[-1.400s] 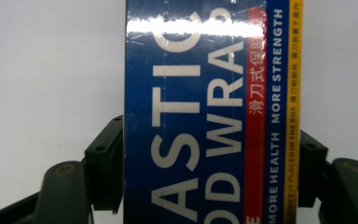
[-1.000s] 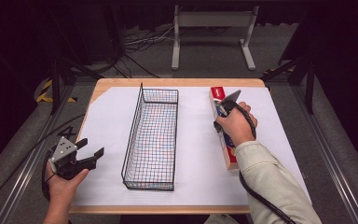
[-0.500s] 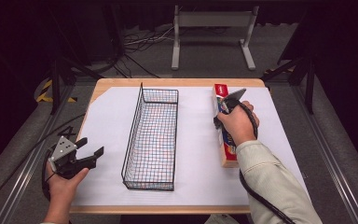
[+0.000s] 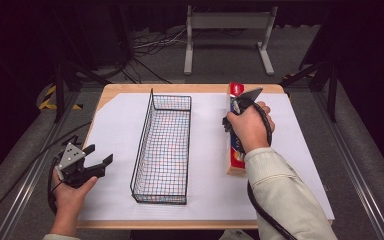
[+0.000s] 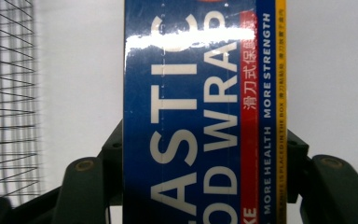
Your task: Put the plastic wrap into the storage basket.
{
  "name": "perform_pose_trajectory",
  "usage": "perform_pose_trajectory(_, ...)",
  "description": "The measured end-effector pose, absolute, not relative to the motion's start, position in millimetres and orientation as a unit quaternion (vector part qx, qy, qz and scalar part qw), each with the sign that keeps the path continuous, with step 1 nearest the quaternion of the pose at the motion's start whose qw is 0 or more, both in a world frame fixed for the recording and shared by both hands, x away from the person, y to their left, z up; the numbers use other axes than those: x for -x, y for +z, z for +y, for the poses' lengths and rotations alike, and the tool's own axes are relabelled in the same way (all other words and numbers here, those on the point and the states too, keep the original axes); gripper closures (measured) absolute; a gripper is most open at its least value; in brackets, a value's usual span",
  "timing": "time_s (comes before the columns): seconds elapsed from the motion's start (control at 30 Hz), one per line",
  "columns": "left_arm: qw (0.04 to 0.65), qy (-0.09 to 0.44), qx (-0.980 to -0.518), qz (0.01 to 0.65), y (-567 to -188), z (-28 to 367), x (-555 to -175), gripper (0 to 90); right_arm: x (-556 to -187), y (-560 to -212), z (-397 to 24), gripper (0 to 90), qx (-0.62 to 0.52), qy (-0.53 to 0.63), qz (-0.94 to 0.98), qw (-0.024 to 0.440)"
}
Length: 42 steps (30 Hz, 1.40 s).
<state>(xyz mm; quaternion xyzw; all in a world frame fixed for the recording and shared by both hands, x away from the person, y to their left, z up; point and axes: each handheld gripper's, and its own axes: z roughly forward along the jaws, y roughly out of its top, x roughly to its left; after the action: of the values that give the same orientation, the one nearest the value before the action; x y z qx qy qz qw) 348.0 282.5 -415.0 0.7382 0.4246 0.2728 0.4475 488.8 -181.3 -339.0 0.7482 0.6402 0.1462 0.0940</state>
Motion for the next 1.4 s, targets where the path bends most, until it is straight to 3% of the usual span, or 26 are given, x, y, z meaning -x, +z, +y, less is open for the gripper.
perform_pose_trajectory(0.3, 0.454, 0.266, -0.734, 0.429, -413.5, 280.0, -351.8, 26.6, -482.1, -319.5, -164.5, 40.8, -0.765, 0.157, 0.617, 0.099)
perform_pose_trajectory(0.9, 0.459, 0.266, -0.731, 0.429, -413.0, 280.8, -352.5, 26.7, -477.7, -311.9, -126.7, 40.7, -0.777, 0.197, 0.596, 0.045)
perform_pose_trajectory(1.4, 0.458, 0.265, -0.731, 0.43, -413.2, 282.8, -350.5, 26.7, -474.7, -299.9, -78.0, 40.6, -0.755, 0.211, 0.62, 0.031)
